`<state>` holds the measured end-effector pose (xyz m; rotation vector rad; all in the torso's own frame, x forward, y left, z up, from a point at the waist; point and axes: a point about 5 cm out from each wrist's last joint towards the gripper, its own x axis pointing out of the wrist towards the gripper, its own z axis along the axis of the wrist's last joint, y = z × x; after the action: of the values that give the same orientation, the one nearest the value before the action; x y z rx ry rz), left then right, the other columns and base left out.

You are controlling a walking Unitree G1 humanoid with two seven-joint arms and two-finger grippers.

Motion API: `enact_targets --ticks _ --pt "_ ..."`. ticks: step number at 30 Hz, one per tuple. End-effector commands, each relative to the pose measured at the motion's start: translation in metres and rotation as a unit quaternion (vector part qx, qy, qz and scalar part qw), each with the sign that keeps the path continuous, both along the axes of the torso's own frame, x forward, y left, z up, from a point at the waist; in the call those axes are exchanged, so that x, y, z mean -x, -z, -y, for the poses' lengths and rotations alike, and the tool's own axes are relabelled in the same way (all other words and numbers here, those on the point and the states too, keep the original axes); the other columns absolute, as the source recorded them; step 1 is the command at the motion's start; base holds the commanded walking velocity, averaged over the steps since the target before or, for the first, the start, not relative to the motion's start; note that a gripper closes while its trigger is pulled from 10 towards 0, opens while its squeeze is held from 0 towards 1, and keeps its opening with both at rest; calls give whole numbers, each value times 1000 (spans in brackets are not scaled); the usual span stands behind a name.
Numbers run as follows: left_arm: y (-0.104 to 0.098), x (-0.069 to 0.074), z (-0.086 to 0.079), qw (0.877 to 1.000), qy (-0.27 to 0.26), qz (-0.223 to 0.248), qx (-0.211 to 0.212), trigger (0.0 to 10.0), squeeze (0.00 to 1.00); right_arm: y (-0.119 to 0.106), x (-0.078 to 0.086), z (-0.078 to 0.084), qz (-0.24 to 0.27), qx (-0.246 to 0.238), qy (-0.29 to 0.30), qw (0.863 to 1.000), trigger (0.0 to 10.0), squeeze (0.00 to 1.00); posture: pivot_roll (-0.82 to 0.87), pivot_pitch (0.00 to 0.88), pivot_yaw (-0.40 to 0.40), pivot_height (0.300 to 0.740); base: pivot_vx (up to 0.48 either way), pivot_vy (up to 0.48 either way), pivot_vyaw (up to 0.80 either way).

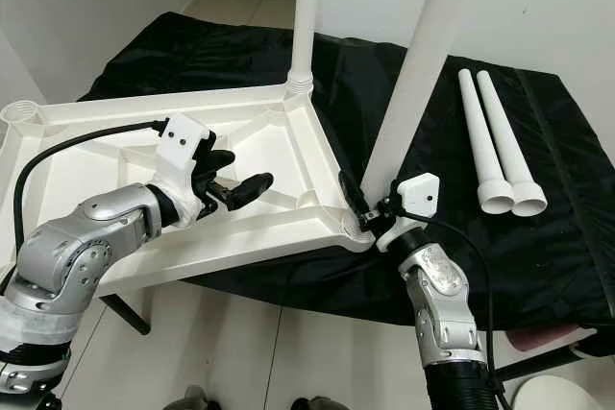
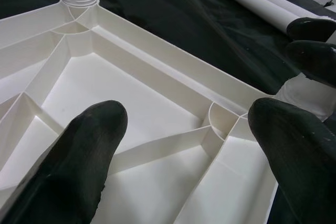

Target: Building children table

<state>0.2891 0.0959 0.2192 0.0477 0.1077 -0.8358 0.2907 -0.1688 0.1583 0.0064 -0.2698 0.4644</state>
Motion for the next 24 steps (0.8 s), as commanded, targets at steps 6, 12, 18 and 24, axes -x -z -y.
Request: enact_targets --ticks 6,12,18,24 --pt "-7 -1 -2 999 -31 14 -3 10000 0 36 -3 2 -104 2 28 994 10000 0 63 100 -44 740 0 0 0" --pt "-7 0 -3 999 -34 15 -2 10000 0 44 -6 9 -115 24 65 991 10000 0 63 100 -45 740 0 0 0" --pt "-7 0 -3 999 -33 16 -1 10000 0 42 -7 13 -104 26 77 991 10000 0 63 101 -44 740 0 0 0" --pt "-9 1 -3 999 -33 17 1 10000 0 24 -5 11 -56 -19 59 997 10000 0 66 99 -42 740 0 0 0"
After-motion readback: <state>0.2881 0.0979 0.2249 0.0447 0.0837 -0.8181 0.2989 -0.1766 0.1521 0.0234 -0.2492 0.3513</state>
